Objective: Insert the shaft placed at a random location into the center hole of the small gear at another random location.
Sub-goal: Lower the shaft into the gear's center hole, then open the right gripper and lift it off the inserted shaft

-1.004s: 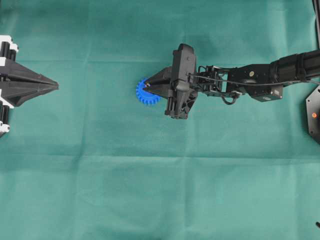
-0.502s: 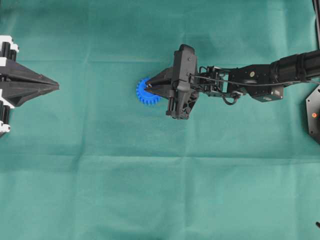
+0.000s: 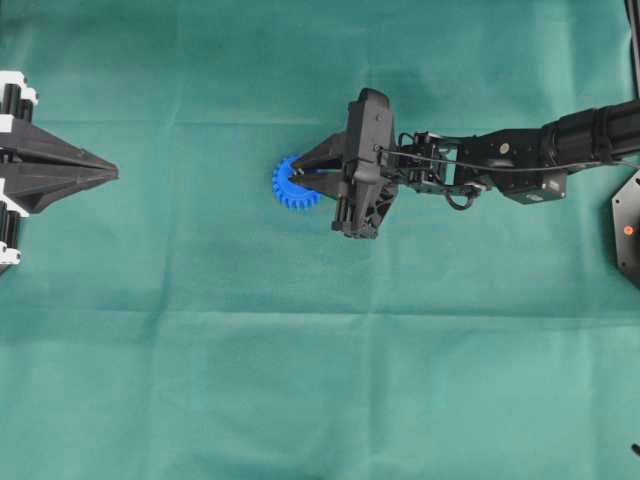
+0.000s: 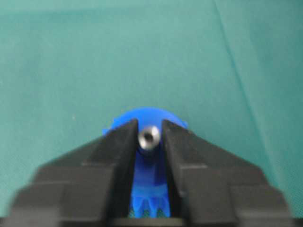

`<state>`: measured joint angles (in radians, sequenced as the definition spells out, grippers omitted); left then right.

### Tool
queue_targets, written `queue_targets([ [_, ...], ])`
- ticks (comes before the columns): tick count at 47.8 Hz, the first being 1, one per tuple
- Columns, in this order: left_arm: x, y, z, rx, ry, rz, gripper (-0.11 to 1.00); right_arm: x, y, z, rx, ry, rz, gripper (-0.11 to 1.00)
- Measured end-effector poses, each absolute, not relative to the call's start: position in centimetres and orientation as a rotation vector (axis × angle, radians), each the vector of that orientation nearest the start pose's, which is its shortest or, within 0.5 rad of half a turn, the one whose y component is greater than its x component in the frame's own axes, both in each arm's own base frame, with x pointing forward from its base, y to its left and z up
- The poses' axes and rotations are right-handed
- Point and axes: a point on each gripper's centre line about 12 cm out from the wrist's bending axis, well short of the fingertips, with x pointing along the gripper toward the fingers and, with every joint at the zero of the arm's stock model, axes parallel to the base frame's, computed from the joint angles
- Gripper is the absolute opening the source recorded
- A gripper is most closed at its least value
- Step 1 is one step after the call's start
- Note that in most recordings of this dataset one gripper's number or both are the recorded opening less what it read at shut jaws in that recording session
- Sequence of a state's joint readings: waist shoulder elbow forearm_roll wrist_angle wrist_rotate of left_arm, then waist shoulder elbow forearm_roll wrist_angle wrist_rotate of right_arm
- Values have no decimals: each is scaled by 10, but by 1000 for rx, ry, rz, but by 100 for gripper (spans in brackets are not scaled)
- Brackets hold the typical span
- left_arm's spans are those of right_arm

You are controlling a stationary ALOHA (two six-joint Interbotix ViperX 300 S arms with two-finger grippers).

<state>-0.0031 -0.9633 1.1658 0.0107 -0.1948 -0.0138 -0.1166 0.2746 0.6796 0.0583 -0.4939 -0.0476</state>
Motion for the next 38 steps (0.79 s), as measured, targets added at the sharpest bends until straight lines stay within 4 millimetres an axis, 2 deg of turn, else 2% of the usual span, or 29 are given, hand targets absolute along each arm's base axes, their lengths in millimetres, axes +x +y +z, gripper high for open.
queue_targets([
  [6,200,-1,285,-3,11,-5,0,414,-53,102,27,462,-145,80],
  [8,200,-1,286,-5,9,-5,0,415,-53,102,26,460,-144,88],
  [10,200,-1,286,-5,9,-5,0,415,-52,102,26,460,-143,88],
  [16,200,-1,286,-3,9,-5,0,415,-51,103,25,459,-141,81],
  [24,200,-1,286,-5,9,-5,0,415,-51,105,25,454,-140,81],
  [38,200,-1,286,-5,8,-5,0,412,-50,145,24,399,-138,81],
])
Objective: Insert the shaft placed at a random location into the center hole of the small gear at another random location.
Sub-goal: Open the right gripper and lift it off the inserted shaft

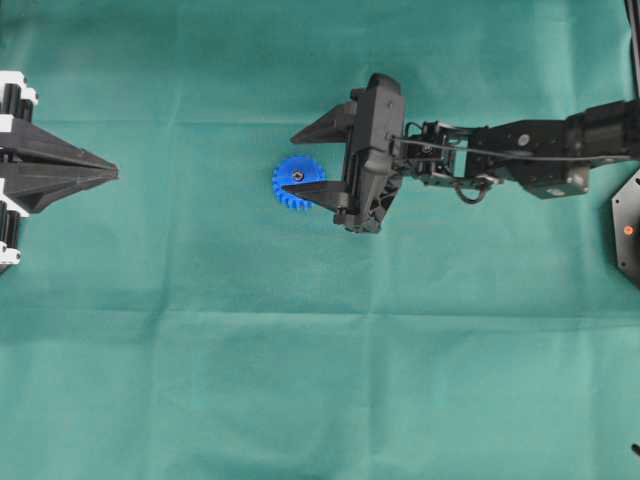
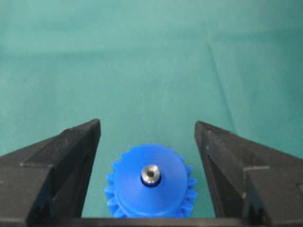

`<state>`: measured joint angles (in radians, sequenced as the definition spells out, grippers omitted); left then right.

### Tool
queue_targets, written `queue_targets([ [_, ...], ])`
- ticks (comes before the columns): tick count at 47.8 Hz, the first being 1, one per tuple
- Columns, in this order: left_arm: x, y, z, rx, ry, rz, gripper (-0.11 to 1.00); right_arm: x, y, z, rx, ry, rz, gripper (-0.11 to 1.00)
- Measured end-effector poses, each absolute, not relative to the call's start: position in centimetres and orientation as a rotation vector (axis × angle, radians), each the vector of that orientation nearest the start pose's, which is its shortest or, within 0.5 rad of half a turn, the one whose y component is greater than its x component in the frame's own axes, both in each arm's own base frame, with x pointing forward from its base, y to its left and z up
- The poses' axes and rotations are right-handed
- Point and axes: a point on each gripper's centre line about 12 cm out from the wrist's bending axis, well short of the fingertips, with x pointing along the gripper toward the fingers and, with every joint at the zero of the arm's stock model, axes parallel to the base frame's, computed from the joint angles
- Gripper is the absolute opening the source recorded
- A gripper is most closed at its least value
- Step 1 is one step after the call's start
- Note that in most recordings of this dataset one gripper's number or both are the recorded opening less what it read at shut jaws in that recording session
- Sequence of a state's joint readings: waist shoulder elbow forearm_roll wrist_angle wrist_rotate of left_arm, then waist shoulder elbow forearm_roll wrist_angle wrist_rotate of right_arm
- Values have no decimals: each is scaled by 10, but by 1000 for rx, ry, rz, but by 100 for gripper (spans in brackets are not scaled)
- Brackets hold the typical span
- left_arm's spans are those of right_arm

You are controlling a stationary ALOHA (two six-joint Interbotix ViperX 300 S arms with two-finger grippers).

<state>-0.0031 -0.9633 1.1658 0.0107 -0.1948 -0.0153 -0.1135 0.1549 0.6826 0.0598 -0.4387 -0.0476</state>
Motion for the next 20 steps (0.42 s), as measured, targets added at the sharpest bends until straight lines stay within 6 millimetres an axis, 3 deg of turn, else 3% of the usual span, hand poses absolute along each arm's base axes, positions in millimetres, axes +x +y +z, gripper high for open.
queue_targets([
  [10,200,-1,286,-5,9,-5,0,409,-49,161,25,385,-136,81],
  [20,200,-1,286,-23,8,-5,0,404,-49,161,26,403,-136,81],
])
